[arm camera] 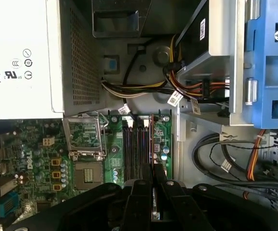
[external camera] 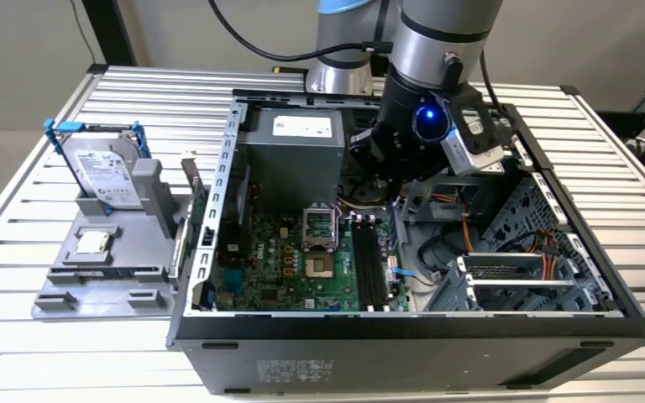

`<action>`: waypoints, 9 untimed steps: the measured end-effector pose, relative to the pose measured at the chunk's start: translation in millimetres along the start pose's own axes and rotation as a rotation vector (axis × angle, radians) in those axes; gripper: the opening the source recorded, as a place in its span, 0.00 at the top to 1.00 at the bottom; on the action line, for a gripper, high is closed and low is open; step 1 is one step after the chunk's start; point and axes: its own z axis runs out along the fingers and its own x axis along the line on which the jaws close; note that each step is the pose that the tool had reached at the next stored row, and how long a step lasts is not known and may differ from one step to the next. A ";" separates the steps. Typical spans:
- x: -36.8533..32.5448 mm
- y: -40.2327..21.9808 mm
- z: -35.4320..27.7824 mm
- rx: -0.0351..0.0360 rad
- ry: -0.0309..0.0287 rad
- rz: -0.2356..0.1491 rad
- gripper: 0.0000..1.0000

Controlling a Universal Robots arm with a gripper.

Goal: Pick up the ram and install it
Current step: 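Insert the ram into the slot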

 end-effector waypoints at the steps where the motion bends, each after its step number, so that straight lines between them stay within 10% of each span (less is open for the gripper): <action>1: 0.0 0.0 0.7 0.0000 0.0000 0.000 1.00; 9: 0.0 0.0 7.0 0.0001 0.0000 0.000 1.00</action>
